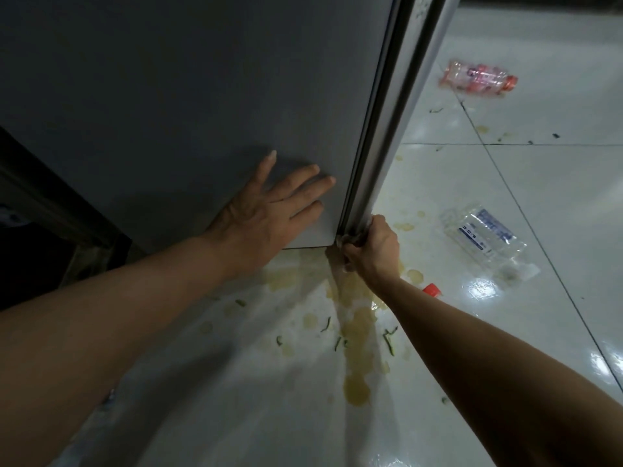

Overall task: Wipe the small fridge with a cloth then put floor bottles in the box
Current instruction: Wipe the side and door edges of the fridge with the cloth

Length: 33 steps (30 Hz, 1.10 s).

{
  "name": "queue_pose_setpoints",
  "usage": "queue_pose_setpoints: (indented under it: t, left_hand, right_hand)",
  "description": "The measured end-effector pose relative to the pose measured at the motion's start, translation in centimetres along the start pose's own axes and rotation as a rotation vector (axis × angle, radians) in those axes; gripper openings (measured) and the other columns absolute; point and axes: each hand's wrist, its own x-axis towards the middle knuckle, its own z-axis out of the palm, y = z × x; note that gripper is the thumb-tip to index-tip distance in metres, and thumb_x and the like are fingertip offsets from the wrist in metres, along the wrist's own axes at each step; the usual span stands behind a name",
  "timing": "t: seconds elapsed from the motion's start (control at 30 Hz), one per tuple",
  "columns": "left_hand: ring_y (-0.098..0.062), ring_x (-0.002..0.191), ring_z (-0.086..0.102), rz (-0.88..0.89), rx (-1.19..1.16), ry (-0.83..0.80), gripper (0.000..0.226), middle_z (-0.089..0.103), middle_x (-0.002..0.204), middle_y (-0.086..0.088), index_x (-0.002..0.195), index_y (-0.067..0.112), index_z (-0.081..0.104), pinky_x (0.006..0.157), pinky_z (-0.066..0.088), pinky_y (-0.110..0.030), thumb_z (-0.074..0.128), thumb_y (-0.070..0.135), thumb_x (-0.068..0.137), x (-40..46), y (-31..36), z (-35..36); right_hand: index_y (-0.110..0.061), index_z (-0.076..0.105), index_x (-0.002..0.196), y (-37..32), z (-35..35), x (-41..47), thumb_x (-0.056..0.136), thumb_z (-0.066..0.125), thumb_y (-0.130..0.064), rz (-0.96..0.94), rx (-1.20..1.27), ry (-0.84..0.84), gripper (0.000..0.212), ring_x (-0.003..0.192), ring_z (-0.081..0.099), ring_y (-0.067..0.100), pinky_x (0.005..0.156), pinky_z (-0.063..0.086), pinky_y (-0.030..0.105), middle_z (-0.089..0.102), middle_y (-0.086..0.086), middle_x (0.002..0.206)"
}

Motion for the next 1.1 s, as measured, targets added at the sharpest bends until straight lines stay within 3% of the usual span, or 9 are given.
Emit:
queue_pose_setpoints:
  t: [0.1, 0.33, 0.53, 0.6, 0.67, 0.77, 0.83, 1.0, 1.1]
  left_hand:
    - [-0.029, 0.130, 0.046, -0.019, -0.003, 0.020, 0.041, 0.049, 0.140, -0.010, 0.111, 0.014, 0.064, 0.101, 0.031, -0.061, 0.034, 0.011, 0.084, 0.5, -0.1, -1.1]
    - [-0.031, 0.137, 0.024, -0.108, 0.007, 0.110, 0.048, 0.032, 0.150, -0.013, 0.125, 0.013, 0.048, 0.106, 0.011, -0.060, 0.042, 0.010, 0.078, 2.7, -2.1, -4.3]
    - [-0.026, 0.136, 0.021, -0.263, 0.049, 0.262, 0.056, 0.022, 0.151, -0.004, 0.135, 0.013, 0.036, 0.106, 0.004, -0.058, 0.046, 0.007, 0.080, 5.1, -4.4, -5.7]
    - [-0.025, 0.138, 0.021, -0.265, 0.072, 0.276, 0.059, 0.021, 0.153, -0.003, 0.139, 0.012, 0.034, 0.107, 0.006, -0.059, 0.047, 0.006, 0.081, 5.1, -4.6, -5.4]
    - [-0.024, 0.140, 0.019, -0.264, 0.083, 0.283, 0.060, 0.019, 0.155, -0.003, 0.141, 0.013, 0.033, 0.106, 0.007, -0.060, 0.046, 0.005, 0.083, 4.8, -4.6, -4.8]
    - [-0.024, 0.141, 0.018, -0.268, 0.070, 0.283, 0.056, 0.019, 0.156, -0.004, 0.142, 0.013, 0.032, 0.106, 0.007, -0.060, 0.038, 0.006, 0.087, 4.3, -4.2, -4.2]
    - [-0.025, 0.141, 0.018, -0.267, 0.059, 0.273, 0.053, 0.018, 0.155, -0.004, 0.142, 0.013, 0.032, 0.106, 0.009, -0.060, 0.033, 0.007, 0.088, 4.1, -4.0, -3.8]
    - [-0.025, 0.140, 0.021, -0.258, 0.020, 0.274, 0.049, 0.022, 0.154, -0.005, 0.138, 0.012, 0.038, 0.105, 0.010, -0.060, 0.032, 0.007, 0.089, 3.7, -3.2, -2.7]
    - [-0.025, 0.139, 0.022, -0.245, 0.012, 0.285, 0.045, 0.028, 0.154, -0.006, 0.137, 0.012, 0.039, 0.104, 0.012, -0.060, 0.032, 0.006, 0.093, 3.5, -2.9, -2.1]
  right_hand:
    - [-0.021, 0.049, 0.096, -1.8, -1.8, -0.6, 0.069, 0.079, -0.021, -0.123, -0.004, 0.150, 0.041, 0.074, 0.061, 0.018, 0.059, 0.053, 0.026, 0.056, -0.008, 0.079]
    - [-0.012, 0.059, 0.099, -9.0, -8.4, -1.3, 0.064, 0.079, -0.023, -0.366, 0.123, 0.380, 0.043, 0.073, 0.060, 0.014, 0.069, 0.052, 0.030, 0.058, -0.008, 0.080]
    - [-0.018, 0.055, 0.108, -14.3, -12.7, -0.7, 0.062, 0.079, -0.027, -0.479, 0.300, 0.526, 0.053, 0.079, 0.057, -0.010, 0.072, 0.047, 0.007, 0.055, -0.024, 0.083]
    - [-0.020, 0.055, 0.105, -14.9, -12.8, -0.5, 0.063, 0.077, -0.032, -0.484, 0.343, 0.567, 0.049, 0.080, 0.057, -0.009, 0.071, 0.049, 0.009, 0.056, -0.022, 0.082]
    - [-0.018, 0.055, 0.105, -14.5, -11.9, -0.4, 0.067, 0.073, -0.036, -0.473, 0.349, 0.583, 0.045, 0.081, 0.058, 0.002, 0.073, 0.053, 0.025, 0.057, -0.015, 0.085]
    - [-0.010, 0.055, 0.112, -12.6, -9.7, -0.1, 0.069, 0.062, -0.041, -0.475, 0.292, 0.571, 0.054, 0.087, 0.054, 0.022, 0.076, 0.049, 0.040, 0.049, -0.017, 0.089]
    - [-0.007, 0.053, 0.116, -10.6, -8.0, 0.0, 0.070, 0.058, -0.042, -0.471, 0.224, 0.527, 0.058, 0.092, 0.048, 0.021, 0.079, 0.046, 0.040, 0.040, -0.021, 0.090]
    - [-0.013, 0.046, 0.122, -3.7, -3.8, -0.9, 0.079, 0.052, -0.047, -0.266, -0.055, 0.241, 0.056, 0.100, 0.030, 0.010, 0.091, 0.035, 0.032, 0.048, 0.005, 0.111]
    - [-0.012, 0.045, 0.116, -1.1, -2.3, -1.0, 0.085, 0.055, -0.040, -0.197, -0.114, 0.075, 0.043, 0.100, 0.043, 0.014, 0.089, 0.044, 0.035, 0.050, 0.005, 0.108]
